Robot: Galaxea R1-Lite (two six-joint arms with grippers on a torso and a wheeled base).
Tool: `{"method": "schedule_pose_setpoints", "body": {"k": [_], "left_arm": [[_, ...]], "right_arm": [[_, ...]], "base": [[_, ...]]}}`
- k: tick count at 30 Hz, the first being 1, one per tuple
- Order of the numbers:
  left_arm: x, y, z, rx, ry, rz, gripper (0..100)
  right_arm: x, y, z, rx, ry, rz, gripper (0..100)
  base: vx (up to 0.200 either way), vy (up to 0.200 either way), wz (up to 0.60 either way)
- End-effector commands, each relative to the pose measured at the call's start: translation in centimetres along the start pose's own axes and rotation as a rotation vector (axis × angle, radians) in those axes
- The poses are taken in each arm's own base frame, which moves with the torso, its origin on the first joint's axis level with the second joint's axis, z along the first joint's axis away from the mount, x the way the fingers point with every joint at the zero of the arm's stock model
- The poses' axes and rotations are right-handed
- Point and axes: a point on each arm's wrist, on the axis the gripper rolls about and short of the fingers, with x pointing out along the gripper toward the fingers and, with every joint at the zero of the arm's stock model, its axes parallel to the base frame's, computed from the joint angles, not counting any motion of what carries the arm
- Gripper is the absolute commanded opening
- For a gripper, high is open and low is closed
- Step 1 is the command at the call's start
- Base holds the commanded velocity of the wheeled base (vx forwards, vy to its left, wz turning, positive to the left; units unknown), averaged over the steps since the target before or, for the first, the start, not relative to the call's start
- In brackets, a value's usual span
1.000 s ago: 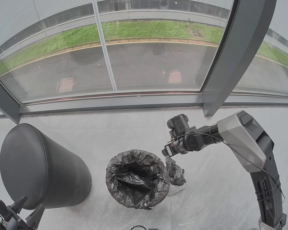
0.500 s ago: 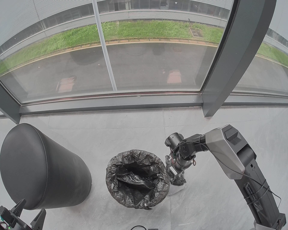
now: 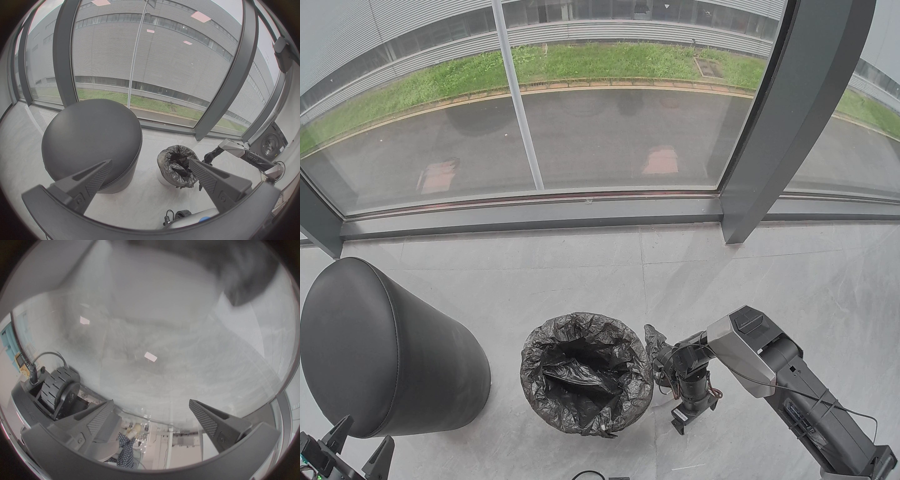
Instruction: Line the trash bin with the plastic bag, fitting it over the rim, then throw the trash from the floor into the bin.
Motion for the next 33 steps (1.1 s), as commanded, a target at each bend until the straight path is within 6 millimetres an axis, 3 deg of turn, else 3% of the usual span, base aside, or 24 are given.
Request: {"method": "schedule_pose_setpoints", "body": {"k": [1, 7, 15, 16, 27, 33], "left_arm": [[-0.1, 0.0, 0.0, 0.001, -0.015, -0.008, 100], [-0.2, 0.0, -0.1, 0.002, -0.021, -0.009, 100], [-0.4, 0.0, -0.1, 0.005, -0.044, -0.009, 100], [-0.6, -0.1, -0.2, 0.007, -0.071, -0.012, 100], [-0.4, 0.0, 0.4, 0.021, -0.216, 0.042, 100], [-0.4, 0.1, 0.4, 0.147, -0.215, 0.06, 100]], "right_arm": [[2.3, -0.6, -0.6, 0.081, 0.062, 0.013, 100], [-1.4, -1.4, 0.1, 0.169, -0.025, 0.074, 100], [-3.8, -1.7, 1.5, 0.225, -0.181, 0.079, 100], [-5.7, -1.8, 1.8, 0.23, -0.233, 0.08, 100], [-6.7, -1.0, 2.9, 0.249, -0.352, 0.073, 100], [-6.8, -1.1, 3.2, 0.258, -0.382, 0.067, 100]], "base": [[0.0, 0.0, 0.0], [0.0, 0.0, 0.0], [0.0, 0.0, 0.0], [0.0, 0.0, 0.0], [0.0, 0.0, 0.0], [0.0, 0.0, 0.0]]}}
